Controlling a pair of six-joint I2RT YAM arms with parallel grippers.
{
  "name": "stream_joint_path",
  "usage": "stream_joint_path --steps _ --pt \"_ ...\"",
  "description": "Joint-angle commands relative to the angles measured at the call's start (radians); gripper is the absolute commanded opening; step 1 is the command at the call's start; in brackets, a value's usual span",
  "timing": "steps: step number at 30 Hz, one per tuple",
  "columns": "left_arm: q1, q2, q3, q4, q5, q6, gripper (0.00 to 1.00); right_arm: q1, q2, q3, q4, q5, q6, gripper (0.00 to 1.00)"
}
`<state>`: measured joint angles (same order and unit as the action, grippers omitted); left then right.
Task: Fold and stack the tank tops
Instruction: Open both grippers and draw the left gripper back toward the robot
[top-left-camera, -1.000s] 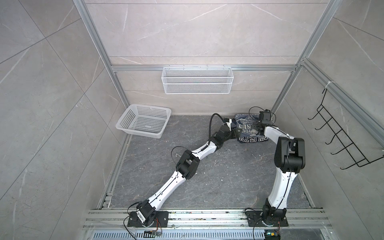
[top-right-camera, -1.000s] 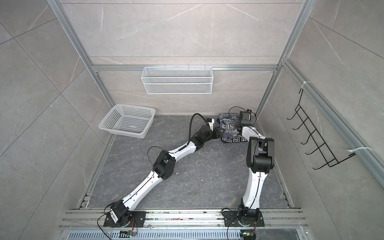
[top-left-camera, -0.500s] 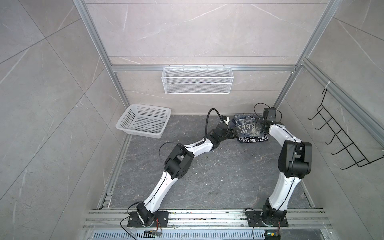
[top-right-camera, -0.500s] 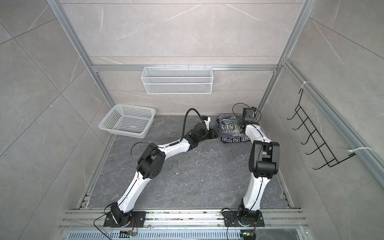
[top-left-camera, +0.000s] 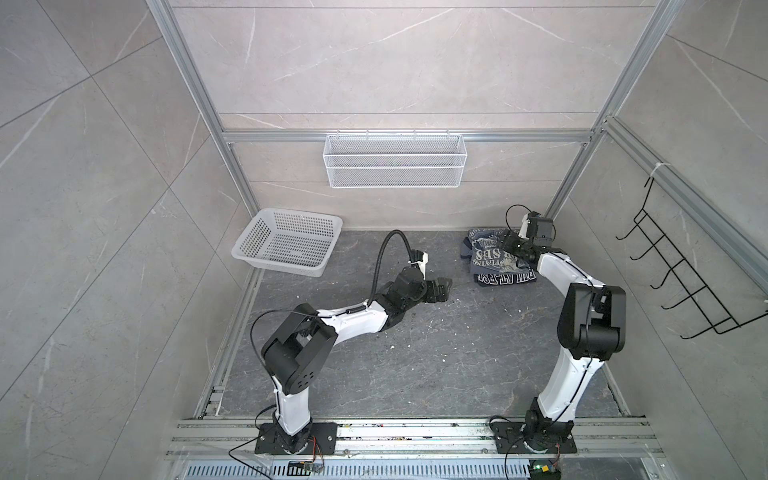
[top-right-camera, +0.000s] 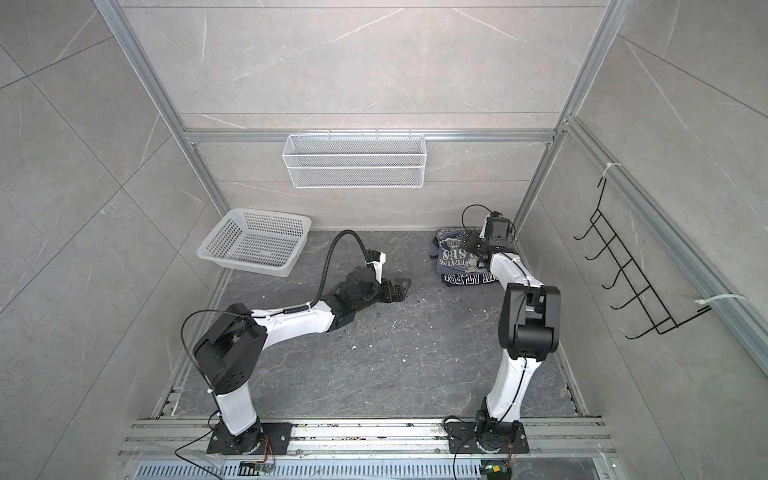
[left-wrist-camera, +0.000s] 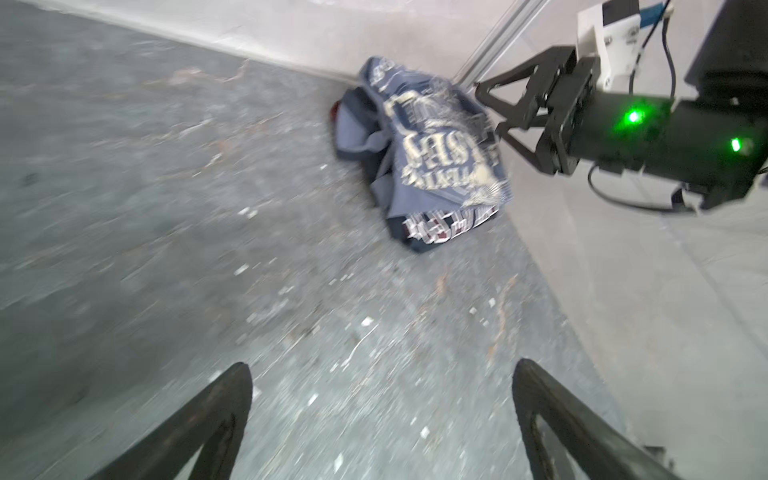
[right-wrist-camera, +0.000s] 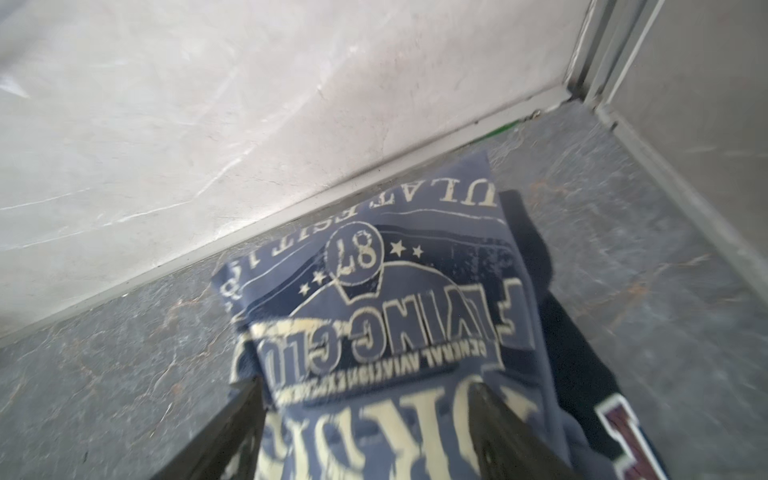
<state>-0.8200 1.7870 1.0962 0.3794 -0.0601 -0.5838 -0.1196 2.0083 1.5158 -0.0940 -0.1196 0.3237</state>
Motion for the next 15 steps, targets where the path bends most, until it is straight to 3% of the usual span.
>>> stream_joint_path --steps 1,7,15 --pt "0.012 -0.131 -0.084 0.051 -0.086 0.071 1.0 -0.03 0.088 0.079 -0.111 -0.024 0.055 0.78" --pt "0.052 -0.36 -0.268 -0.033 -0.226 0.136 1.0 -0.061 0.048 0.094 -0.177 0.069 0.06 0.79" --pt "0.156 -0.671 -0.462 -0.123 -0.405 0.236 1.0 -0.063 -0.11 -0.022 -0.13 0.007 0.038 0.83"
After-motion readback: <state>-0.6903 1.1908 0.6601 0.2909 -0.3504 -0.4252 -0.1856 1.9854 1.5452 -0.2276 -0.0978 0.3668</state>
